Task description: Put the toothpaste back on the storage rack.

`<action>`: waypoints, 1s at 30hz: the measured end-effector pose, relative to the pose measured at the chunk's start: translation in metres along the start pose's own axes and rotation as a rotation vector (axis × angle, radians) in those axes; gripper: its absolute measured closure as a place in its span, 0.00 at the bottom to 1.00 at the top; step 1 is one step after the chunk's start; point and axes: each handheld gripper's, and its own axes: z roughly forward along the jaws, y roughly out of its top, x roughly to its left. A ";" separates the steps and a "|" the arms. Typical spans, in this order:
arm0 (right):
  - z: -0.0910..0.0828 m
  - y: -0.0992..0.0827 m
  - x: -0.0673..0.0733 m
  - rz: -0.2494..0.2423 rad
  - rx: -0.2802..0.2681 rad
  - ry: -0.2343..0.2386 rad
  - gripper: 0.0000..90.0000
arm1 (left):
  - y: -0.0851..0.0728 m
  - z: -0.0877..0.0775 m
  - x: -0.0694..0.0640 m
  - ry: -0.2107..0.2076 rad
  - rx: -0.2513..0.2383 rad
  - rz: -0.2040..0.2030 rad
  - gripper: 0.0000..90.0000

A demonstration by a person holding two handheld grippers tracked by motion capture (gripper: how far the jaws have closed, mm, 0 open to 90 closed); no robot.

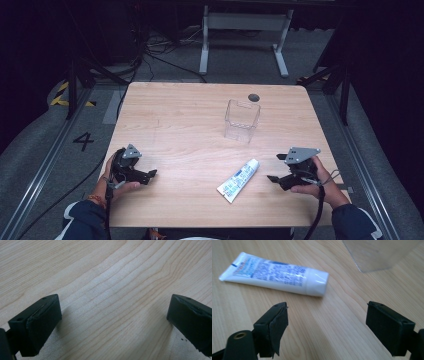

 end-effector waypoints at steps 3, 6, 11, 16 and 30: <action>0.007 0.011 0.005 -0.034 0.000 0.033 0.21 | 0.000 0.000 0.000 0.000 0.002 -0.002 0.00; 0.014 0.021 0.010 -0.070 0.007 0.060 0.21 | -0.001 0.000 0.000 -0.003 0.002 -0.006 0.00; 0.024 0.033 0.016 -0.115 0.020 0.090 0.21 | -0.001 -0.001 -0.001 0.002 0.001 -0.010 0.00; 0.032 0.041 0.021 -0.152 0.031 0.132 0.21 | -0.003 -0.004 -0.001 0.009 0.006 0.007 0.00; 0.063 0.060 0.034 -0.291 0.120 0.251 0.22 | -0.017 -0.016 -0.007 0.025 0.001 -0.015 0.00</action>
